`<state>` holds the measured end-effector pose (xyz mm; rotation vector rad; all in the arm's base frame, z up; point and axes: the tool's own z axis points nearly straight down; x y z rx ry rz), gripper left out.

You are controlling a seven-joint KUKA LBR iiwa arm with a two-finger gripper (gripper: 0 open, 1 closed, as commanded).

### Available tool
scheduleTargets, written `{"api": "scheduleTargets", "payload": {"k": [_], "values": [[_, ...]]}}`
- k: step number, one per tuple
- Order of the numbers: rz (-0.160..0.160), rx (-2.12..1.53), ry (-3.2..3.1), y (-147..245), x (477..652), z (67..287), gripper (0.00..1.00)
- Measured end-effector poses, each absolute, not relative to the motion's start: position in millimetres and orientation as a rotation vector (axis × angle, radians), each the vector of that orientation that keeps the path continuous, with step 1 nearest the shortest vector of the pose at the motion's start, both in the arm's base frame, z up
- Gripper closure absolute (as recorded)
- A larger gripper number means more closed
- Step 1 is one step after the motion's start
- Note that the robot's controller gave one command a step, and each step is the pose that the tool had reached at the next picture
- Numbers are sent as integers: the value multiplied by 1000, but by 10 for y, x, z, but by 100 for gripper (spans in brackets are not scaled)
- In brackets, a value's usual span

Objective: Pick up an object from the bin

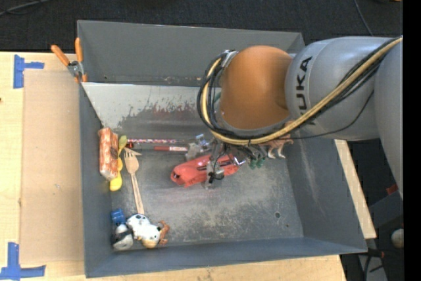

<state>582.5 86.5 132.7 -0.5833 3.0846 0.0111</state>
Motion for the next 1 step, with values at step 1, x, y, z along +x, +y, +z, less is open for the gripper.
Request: {"api": "scheduleTargets", "payload": {"k": [1], "values": [[9, -628, 3079, 520, 6049, 2241, 100]]}}
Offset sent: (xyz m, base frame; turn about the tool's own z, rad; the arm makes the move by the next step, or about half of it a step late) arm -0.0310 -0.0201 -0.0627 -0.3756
